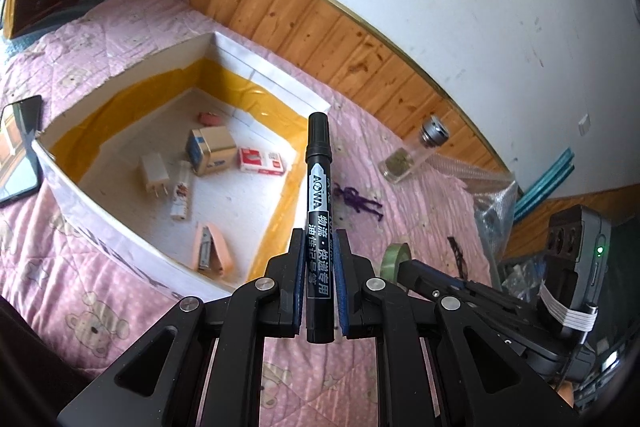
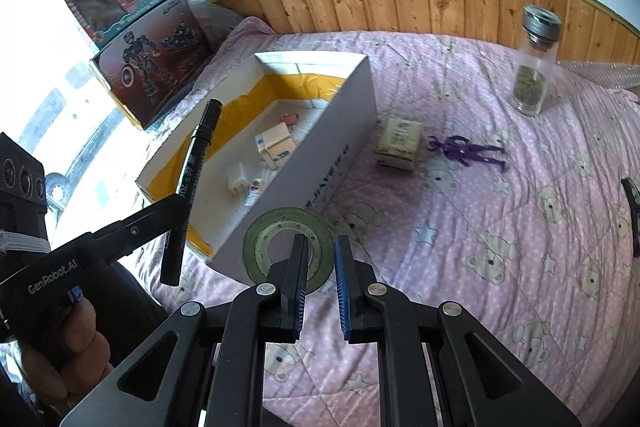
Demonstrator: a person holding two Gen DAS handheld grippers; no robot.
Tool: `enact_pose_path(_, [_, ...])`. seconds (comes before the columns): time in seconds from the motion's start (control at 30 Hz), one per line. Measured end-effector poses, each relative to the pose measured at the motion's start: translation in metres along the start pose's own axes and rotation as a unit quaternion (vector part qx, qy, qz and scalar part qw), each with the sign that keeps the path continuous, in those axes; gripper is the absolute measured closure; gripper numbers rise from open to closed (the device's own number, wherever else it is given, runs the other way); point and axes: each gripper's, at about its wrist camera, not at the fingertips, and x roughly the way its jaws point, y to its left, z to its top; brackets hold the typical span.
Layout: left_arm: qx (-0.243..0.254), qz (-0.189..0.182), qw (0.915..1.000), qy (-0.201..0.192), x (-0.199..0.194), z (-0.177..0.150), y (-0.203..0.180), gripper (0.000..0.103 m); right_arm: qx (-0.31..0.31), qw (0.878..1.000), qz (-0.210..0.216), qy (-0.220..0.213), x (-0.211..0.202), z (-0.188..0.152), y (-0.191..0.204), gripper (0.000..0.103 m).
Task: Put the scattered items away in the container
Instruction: 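Lift and carry the marker and tape roll over the white box with both tools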
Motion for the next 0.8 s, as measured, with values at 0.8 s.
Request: enact_pose_path(0.8, [-0.027, 0.033, 0.9986, -0.033, -0.007, 0.051, 0.043, 0.090, -0.062, 0.998, 0.023, -0.014, 0.017, 0.062, 0.055, 0.089])
